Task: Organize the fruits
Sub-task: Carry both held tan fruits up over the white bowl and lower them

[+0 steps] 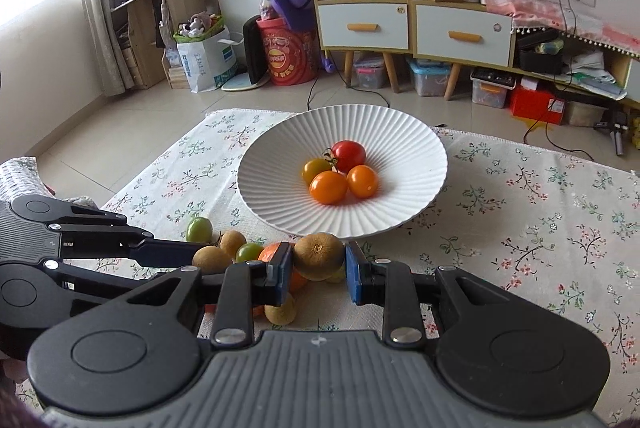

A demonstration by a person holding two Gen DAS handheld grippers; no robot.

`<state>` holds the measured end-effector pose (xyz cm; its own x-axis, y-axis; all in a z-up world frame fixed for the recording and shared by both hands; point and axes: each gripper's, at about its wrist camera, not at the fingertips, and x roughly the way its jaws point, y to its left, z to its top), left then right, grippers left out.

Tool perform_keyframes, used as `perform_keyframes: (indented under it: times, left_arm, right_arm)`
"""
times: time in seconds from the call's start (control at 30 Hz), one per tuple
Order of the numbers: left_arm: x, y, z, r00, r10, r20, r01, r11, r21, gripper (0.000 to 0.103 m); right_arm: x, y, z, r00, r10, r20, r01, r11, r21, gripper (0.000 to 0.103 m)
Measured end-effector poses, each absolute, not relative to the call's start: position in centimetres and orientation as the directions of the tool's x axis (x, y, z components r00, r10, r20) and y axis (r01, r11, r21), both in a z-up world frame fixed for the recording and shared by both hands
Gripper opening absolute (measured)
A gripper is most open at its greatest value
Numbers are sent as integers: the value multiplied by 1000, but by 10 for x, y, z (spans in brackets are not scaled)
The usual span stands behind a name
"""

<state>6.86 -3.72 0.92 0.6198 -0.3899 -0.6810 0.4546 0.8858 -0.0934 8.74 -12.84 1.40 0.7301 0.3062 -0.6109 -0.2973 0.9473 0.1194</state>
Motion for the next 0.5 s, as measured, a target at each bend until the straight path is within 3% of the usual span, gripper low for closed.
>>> perform_keyframes:
  times: [0.5]
  left_arm:
    - [108,-57,5,673,-338,-657,365,925,-102,18]
  right_arm:
    - [134,-142,12,754,248,-608,-185,969,166,25]
